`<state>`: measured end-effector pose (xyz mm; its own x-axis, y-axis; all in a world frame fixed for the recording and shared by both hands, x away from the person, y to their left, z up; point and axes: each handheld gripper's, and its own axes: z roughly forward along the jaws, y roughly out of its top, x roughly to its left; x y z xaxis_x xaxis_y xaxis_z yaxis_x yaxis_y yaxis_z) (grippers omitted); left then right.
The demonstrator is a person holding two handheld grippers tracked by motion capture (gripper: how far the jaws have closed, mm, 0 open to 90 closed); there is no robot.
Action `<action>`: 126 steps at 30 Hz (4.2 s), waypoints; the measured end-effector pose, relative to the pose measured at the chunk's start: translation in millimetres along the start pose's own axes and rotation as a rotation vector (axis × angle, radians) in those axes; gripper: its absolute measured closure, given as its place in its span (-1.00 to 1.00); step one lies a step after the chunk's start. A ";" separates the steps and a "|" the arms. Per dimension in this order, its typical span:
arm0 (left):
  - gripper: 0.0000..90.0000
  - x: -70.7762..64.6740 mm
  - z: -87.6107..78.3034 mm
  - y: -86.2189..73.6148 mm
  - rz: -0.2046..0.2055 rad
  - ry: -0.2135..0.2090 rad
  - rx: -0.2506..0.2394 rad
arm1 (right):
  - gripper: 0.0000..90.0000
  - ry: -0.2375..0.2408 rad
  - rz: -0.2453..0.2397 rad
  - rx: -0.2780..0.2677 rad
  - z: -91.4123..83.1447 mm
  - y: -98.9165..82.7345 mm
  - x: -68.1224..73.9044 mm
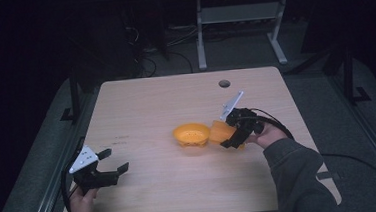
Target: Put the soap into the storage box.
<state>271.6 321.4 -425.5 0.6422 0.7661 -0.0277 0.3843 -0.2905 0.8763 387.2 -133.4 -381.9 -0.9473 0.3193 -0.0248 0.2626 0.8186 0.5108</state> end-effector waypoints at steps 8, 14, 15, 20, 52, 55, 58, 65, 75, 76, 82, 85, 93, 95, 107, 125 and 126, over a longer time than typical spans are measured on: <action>-0.69 0.0 0.0 0.1 0.000 0.000 -0.001 | -0.54 0.002 -0.003 -0.002 0.4 7.2 -2.6; -0.69 -0.4 0.1 0.3 0.005 -0.001 0.004 | -0.54 0.005 -0.024 -0.005 2.3 16.2 -4.6; -0.69 -0.3 0.1 0.3 0.004 -0.002 0.003 | -0.54 0.006 -0.020 -0.001 2.7 17.8 -4.5; -0.69 -0.3 -0.1 0.1 -0.001 -0.002 -0.002 | -0.54 0.012 -0.038 0.001 4.7 25.2 -5.6; -0.69 -0.5 -0.2 0.2 0.002 -0.005 -0.001 | -0.54 0.031 -0.084 -0.007 10.7 62.4 -15.6; -0.69 -0.5 -0.2 0.2 0.000 -0.005 -0.003 | -0.54 0.025 -0.102 0.004 11.8 68.3 -15.7; -0.69 -0.2 -0.2 0.1 -0.002 -0.004 -0.004 | -0.54 0.027 -0.109 0.006 12.4 72.3 -14.6; -0.69 -1.1 0.3 0.4 0.009 -0.003 0.002 | -0.54 0.043 -0.118 -0.007 15.5 80.4 -14.5; -0.69 -0.5 -0.4 0.3 0.007 -0.001 0.003 | -0.54 0.048 -0.142 0.010 23.7 91.8 -12.4; -0.69 -0.5 -0.4 0.3 0.007 -0.001 0.003 | -0.54 0.048 -0.142 0.010 23.7 91.8 -12.4; -0.69 -0.6 -0.3 0.2 0.006 -0.001 0.003 | -0.54 0.059 -0.153 0.017 33.1 95.2 -11.6; -0.69 -0.5 0.0 0.2 0.007 -0.002 0.002 | -0.54 0.061 -0.161 0.021 38.3 96.2 -11.8; -0.69 -0.3 -0.3 0.2 0.005 -0.002 0.002 | -0.54 0.077 -0.151 0.038 50.0 97.3 -11.9; -0.69 -0.3 -0.2 0.2 0.006 -0.002 0.001 | -0.54 0.081 -0.156 0.043 52.2 97.7 -11.6; -0.69 -0.1 -0.4 0.1 0.002 -0.001 -0.002 | -0.55 0.081 -0.159 0.046 59.3 99.5 -11.6; -0.69 0.2 -0.6 0.1 0.002 -0.001 -0.002 | -0.55 0.089 -0.165 0.070 67.3 100.6 -11.0; -0.69 0.2 -0.7 0.1 0.003 -0.001 -0.002 | -0.55 0.089 -0.165 0.075 67.8 100.6 -10.9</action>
<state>271.3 322.0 -425.0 0.6437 0.7648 -0.0257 0.3812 -0.2913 0.8774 436.3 -22.1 -388.5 -0.9902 0.1374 -0.0251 0.1125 0.8907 0.4404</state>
